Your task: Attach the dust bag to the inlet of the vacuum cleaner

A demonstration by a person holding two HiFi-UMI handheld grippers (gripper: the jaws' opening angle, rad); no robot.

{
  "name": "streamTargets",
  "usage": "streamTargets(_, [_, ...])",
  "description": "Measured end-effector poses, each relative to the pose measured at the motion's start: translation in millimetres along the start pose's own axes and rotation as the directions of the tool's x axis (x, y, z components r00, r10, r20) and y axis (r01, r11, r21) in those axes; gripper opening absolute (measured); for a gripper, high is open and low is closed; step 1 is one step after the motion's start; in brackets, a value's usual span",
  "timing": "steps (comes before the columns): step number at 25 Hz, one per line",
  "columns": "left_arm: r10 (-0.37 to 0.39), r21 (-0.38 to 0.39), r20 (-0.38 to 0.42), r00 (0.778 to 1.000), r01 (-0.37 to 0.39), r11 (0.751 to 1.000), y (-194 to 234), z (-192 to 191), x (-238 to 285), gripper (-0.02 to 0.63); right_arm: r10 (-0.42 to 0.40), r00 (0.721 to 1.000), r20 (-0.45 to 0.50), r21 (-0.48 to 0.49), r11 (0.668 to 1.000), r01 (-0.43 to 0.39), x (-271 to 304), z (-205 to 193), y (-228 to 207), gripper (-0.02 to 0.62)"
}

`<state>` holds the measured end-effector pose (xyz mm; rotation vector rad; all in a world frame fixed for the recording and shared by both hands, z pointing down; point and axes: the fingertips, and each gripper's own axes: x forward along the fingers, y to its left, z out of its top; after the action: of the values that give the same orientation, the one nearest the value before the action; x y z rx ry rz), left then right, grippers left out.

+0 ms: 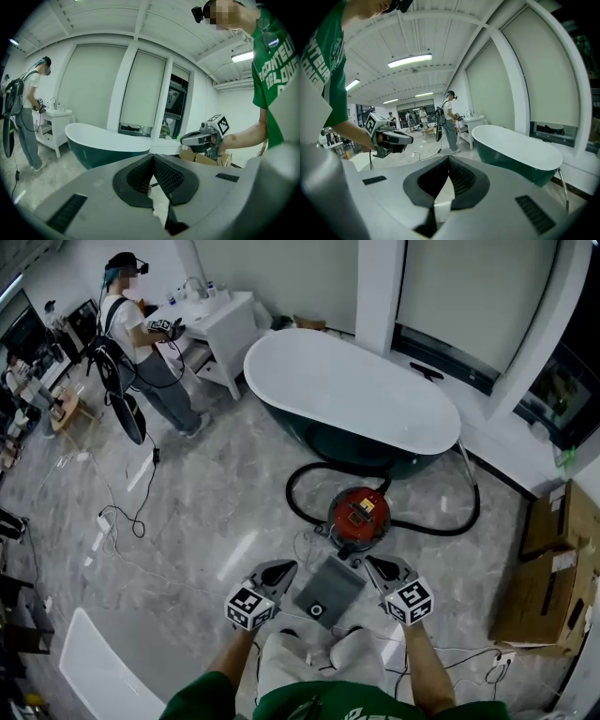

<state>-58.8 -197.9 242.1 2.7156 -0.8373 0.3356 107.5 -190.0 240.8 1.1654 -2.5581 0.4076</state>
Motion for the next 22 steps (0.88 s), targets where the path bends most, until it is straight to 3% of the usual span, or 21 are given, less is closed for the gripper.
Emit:
streamTargets(7, [-0.014,0.032,0.004,1.0,0.014,0.999,62.1,-99.5,59.7,0.003,0.004,1.0,0.028,-0.065,0.998,-0.003,62.4,-94.7,-47.7,0.009])
streamTargets(11, [-0.052,0.066,0.021,0.998,0.05,0.997,97.7,-161.1,101.8,0.003,-0.033,0.998,0.058,-0.096,0.995,0.038,94.1,-158.2,-86.8,0.009])
streamTargets(17, [-0.096,0.113,0.064,0.993,0.089,0.99,144.3,-241.4,158.3,0.003,-0.016,0.994,0.11,-0.13,0.991,0.03,146.5,-246.6,-125.1,0.009])
streamTargets(22, [-0.162,0.245,0.085,0.983,0.137,0.96,157.9,-301.0,217.3,0.003,-0.007,0.984,0.177,-0.156,0.987,0.035,180.8,-301.1,-157.1,0.009])
